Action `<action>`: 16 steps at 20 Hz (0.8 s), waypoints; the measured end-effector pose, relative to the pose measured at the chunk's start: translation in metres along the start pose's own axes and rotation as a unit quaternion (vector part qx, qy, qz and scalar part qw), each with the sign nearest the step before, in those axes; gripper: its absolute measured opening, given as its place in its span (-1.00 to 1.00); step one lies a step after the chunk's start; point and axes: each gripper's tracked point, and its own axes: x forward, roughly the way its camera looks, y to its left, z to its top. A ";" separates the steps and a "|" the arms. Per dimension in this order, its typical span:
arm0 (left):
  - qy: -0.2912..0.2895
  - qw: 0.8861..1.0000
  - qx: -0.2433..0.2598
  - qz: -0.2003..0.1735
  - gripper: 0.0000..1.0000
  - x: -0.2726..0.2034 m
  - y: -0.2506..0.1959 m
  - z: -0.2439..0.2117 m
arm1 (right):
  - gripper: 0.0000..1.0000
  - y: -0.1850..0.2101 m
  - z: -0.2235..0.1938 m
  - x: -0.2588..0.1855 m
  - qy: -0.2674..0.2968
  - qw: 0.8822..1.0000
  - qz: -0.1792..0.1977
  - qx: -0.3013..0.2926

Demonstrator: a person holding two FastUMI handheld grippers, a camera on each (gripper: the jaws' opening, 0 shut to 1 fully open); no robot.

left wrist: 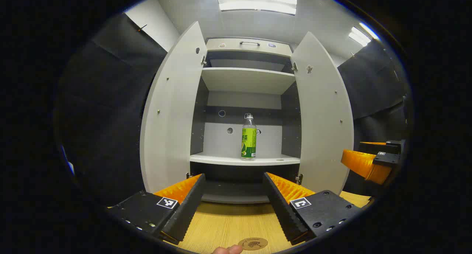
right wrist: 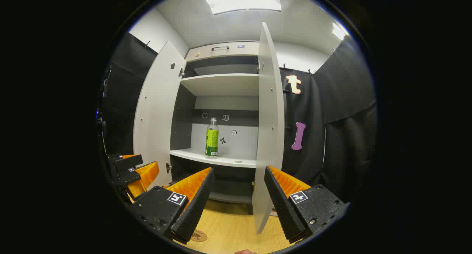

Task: Grasp the bottle in the cabinet with the left hand and place it on the coaster, then close the right door with the right hand and the left door with the left hand.

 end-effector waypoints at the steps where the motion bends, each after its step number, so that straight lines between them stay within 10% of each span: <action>1: 0.001 1.000 0.001 0.002 0.89 0.002 0.002 0.000 | 0.68 0.001 0.000 0.000 0.000 1.000 0.000 -0.001; 16: 0.015 1.000 -0.001 -0.004 0.89 0.013 0.001 -0.001 | 0.67 0.001 0.004 -0.004 0.004 1.000 0.014 -0.002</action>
